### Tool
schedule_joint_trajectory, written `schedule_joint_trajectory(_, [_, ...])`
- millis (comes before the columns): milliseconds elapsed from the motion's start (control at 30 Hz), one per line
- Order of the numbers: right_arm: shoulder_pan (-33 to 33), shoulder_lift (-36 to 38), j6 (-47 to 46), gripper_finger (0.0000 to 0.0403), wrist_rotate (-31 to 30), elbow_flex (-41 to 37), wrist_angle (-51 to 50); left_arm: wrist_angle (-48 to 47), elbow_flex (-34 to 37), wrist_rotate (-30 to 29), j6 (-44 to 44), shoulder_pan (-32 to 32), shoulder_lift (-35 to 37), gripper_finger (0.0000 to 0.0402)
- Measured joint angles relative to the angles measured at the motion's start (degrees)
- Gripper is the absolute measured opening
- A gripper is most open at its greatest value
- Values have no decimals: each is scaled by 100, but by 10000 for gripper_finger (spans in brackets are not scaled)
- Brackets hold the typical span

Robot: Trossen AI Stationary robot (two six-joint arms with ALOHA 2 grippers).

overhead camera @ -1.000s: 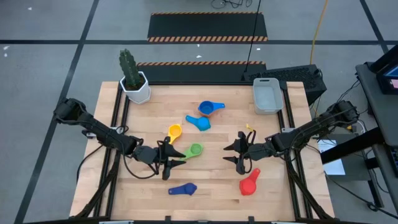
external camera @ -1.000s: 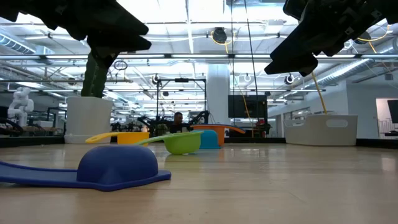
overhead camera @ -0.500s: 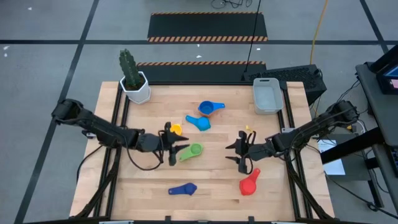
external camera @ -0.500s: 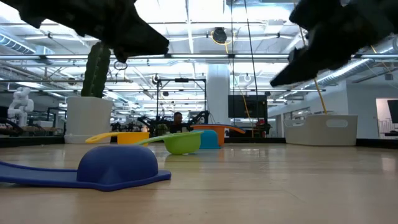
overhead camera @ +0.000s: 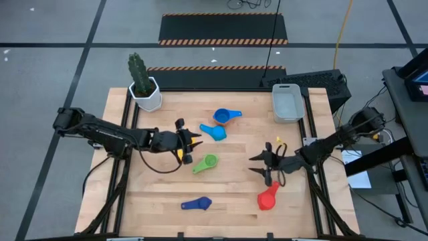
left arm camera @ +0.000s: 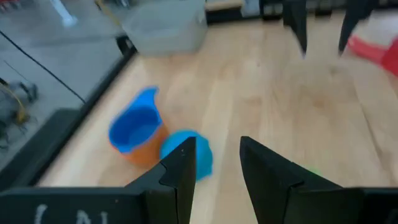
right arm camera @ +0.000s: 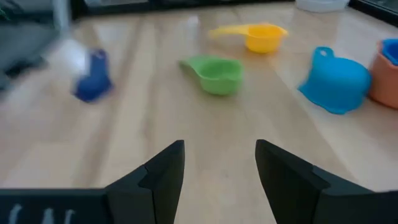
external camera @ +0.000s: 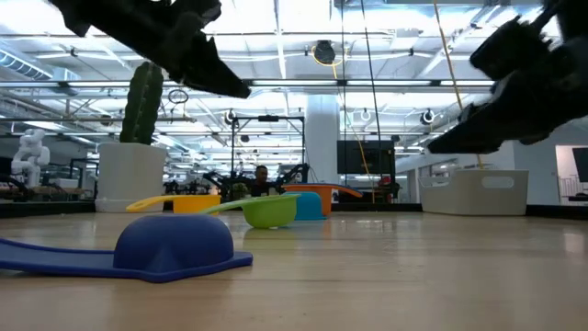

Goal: Nest measuring cups in basket
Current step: Stack the red measuring cup on top of the blue measuring cup

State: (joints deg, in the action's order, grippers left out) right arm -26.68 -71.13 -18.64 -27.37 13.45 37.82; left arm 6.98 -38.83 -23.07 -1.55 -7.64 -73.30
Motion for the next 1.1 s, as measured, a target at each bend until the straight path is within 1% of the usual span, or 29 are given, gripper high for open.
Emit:
schedule_joint_trajectory(100, [-189, 0, -402, 189, -246, 22, 61, -652, -184, 96, 551, -53, -2, 127])
schedule_joint_trajectory(167, [-237, 0, -778, 189, -265, 168, -43, -862, -282, 240, 959, -119, -1, 127])
schedule_joint_trajectory(233, [-240, 27, -1142, 189, -128, 411, -122, -1060, -363, 494, 1486, -238, -2, 127])
schedule_joint_trajectory(300, [-242, 77, -1429, 189, 202, 702, -340, -1244, -516, 745, 2148, -391, -2, 127])
schedule_joint_trajectory(400, [-277, 237, -1904, 189, 539, 1221, -1131, -1410, -847, 930, 3031, -702, -2, 127])
schedule_joint_trajectory(467, [-314, 371, -2239, 189, 737, 1657, -1886, -1531, -1117, 958, 3290, -914, -2, 127])
schedule_joint_trajectory(533, [-383, 551, -2603, 189, 971, 2096, -2846, -1589, -1468, 972, 3381, -1058, -2, 127])
schedule_joint_trajectory(600, [-472, 720, -3004, 189, 1134, 2570, -3729, -1807, -1828, 878, 3638, -1130, 3, 127])
schedule_joint_trajectory(667, [-583, 894, -3444, 189, 1233, 2971, -4512, -2211, -2159, 701, 4115, -1186, 2, 127])
schedule_joint_trajectory(800, [-805, 1206, -4328, 189, 1260, 3589, -5450, -2582, -2751, 503, 4980, -1326, -37, 127])
schedule_joint_trajectory(900, [-905, 1431, -4780, 189, 1258, 3773, -5838, -2806, -3109, 264, 5445, -1505, -63, 127])
schedule_joint_trajectory(1000, [-913, 1614, -5194, 189, 1273, 3775, -6442, -2800, -3404, -39, 5647, -1671, -166, 127])
schedule_joint_trajectory(1100, [-911, 1706, -5605, 189, 1594, 3771, -7070, -3116, -3569, -272, 5660, -1899, -264, 127])
